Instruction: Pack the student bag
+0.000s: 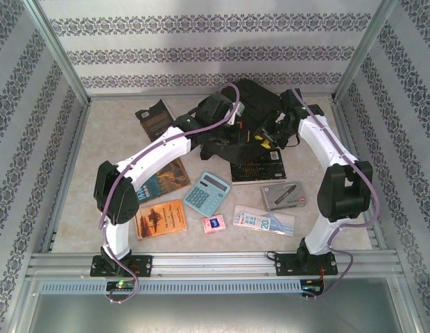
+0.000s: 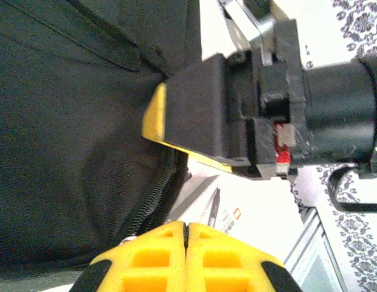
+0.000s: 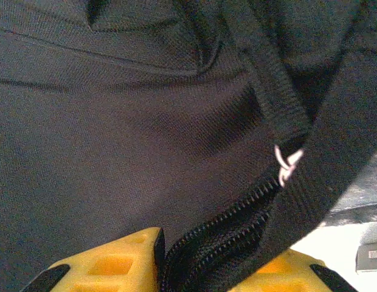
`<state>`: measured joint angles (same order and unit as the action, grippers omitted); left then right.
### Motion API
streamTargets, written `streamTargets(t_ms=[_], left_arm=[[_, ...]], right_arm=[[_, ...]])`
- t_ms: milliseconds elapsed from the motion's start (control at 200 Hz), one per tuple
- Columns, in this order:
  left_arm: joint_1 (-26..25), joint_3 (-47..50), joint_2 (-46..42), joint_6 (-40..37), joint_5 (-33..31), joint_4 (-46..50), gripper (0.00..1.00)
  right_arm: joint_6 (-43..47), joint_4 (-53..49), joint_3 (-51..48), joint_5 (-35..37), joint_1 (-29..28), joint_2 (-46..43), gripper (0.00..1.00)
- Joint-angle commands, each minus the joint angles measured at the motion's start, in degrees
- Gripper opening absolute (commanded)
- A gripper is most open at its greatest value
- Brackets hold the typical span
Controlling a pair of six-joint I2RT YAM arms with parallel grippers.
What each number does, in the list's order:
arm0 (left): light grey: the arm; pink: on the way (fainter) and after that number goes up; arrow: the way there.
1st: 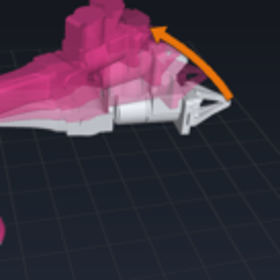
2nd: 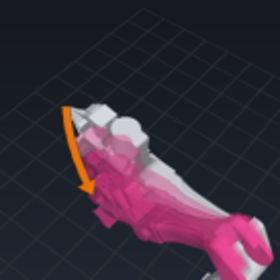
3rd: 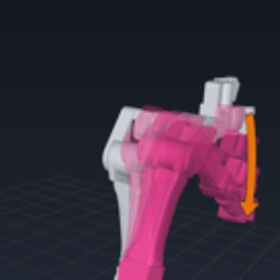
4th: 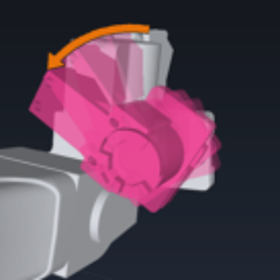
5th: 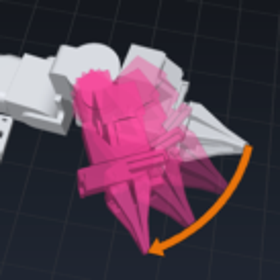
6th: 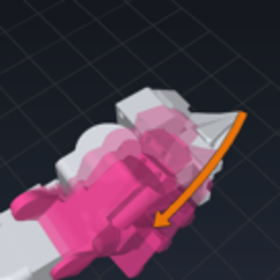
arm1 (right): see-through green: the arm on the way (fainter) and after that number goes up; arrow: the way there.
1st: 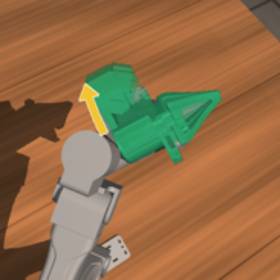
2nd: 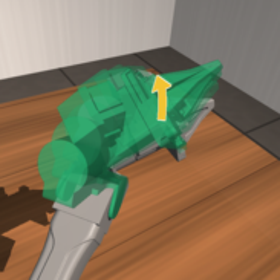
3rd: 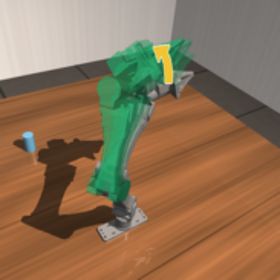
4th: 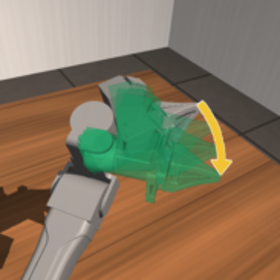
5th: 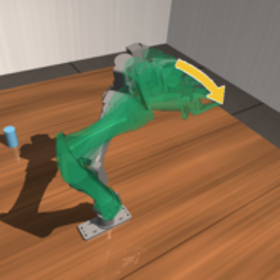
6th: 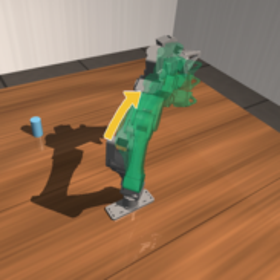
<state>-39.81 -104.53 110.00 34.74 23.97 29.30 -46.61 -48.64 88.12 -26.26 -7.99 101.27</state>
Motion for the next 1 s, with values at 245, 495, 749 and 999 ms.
streamTargets(t_ms=[245, 495, 749, 999], left_arm=[[-4.6, -4.0, 0.8, 1.6, 6.7, -4.8, 0.0], [-4.3, -8.4, 5.5, 1.5, 1.2, -0.7, 0.0], [-1.9, -6.6, 4.3, -2.6, -0.5, 0.3, 0.0], [-1.5, -2.9, 2.6, -3.1, -0.4, -1.1, 0.0]], right_arm=[[6.3, -0.1, 10.2, -4.6, -1.2, 6.0, 0.37], [8.4, -8.9, 15.1, 6.0, -0.9, 7.1, 0.47], [4.9, -9.7, 8.8, 7.2, 0.8, -0.7, 0.56], [4.8, -11.1, 5.2, 2.4, -0.8, -1.1, 0.54]])
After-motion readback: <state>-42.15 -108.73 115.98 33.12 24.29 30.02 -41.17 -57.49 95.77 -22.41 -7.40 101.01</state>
